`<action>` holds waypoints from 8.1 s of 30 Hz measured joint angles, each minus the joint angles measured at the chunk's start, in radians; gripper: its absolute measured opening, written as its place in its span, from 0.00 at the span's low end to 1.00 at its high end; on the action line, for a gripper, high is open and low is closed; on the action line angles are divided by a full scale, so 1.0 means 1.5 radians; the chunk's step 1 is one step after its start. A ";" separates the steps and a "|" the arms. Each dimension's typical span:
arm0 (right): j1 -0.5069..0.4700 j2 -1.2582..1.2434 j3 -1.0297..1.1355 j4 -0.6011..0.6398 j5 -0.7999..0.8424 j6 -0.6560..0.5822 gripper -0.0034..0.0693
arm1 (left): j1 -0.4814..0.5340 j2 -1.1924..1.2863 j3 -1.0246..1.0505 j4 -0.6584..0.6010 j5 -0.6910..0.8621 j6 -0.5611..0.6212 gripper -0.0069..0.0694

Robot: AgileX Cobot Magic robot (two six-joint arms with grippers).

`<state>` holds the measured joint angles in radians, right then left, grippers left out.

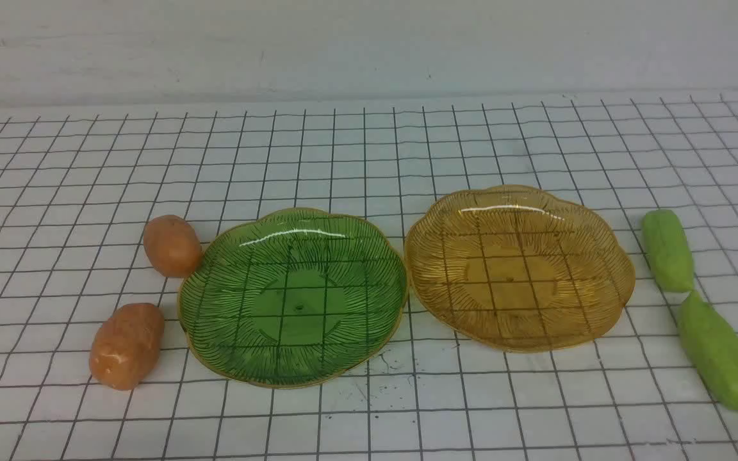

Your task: Put different types of vegetables on the plate.

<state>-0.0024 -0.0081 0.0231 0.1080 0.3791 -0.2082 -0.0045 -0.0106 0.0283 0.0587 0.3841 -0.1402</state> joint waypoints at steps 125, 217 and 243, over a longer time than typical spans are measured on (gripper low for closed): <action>0.000 1.147 -0.586 -0.191 0.199 0.219 0.73 | 0.000 0.485 -0.309 -0.475 0.315 0.293 0.13; 0.099 1.111 -0.820 -0.046 0.198 0.008 0.56 | 0.000 0.485 -0.309 -0.428 0.371 0.291 0.14; 0.172 1.129 -0.904 0.005 0.500 0.034 0.87 | 0.000 0.654 -0.491 -0.291 0.299 0.167 0.55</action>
<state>0.2550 1.6847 -1.3323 0.1148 1.1293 -0.1571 -0.0045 0.9707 -0.7084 -0.3772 0.8325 0.1097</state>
